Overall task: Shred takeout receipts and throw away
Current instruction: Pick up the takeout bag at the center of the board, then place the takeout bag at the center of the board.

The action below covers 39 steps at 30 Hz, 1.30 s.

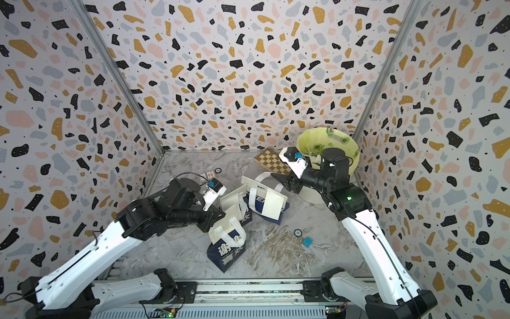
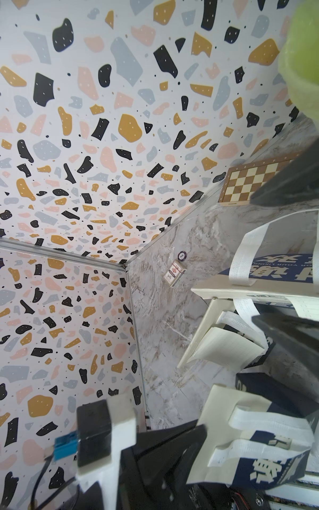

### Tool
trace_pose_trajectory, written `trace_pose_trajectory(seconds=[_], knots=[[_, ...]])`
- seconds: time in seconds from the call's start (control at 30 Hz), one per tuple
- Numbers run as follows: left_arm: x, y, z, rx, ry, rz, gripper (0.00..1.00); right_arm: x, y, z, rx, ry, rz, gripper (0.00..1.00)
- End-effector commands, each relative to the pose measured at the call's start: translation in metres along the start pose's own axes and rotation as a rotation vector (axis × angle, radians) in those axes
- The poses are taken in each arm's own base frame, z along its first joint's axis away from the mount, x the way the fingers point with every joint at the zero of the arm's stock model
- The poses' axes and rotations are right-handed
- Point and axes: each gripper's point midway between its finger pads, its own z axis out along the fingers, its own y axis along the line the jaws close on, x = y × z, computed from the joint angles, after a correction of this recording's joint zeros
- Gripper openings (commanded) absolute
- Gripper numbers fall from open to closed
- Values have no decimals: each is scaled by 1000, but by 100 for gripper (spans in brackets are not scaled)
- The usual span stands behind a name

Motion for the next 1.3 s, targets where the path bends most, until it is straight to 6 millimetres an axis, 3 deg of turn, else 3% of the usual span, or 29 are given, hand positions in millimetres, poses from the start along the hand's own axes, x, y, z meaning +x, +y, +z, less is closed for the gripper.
trace_pose_trajectory(seconds=[0.0,0.17,0.3,0.43,0.53,0.73,0.97,1.13,1.27], knots=[[17,38,-21,-207,-39,-202,0,-11,0,-6,19,-40,-28,63],[14,78,-74,-428,-223,-304,0,-11,0,-5,20,-40,-23,62],[-1,109,-111,-615,-344,-284,0,-9,0,-5,21,-35,-26,62],[-31,128,-123,-706,-416,-227,0,-10,1,-5,16,-42,-26,62],[-67,141,-121,-699,-519,-213,0,-12,2,-5,10,-52,-22,62],[-123,170,-105,-641,-702,-307,0,-11,4,-10,19,-52,-23,62],[-168,175,-55,-451,-793,-298,0,-4,8,-17,38,-35,-27,62],[-172,179,1,-391,-675,-157,0,-1,10,-21,49,-27,-30,62],[-166,183,26,-363,-606,-109,0,0,11,-24,58,-27,-30,62]])
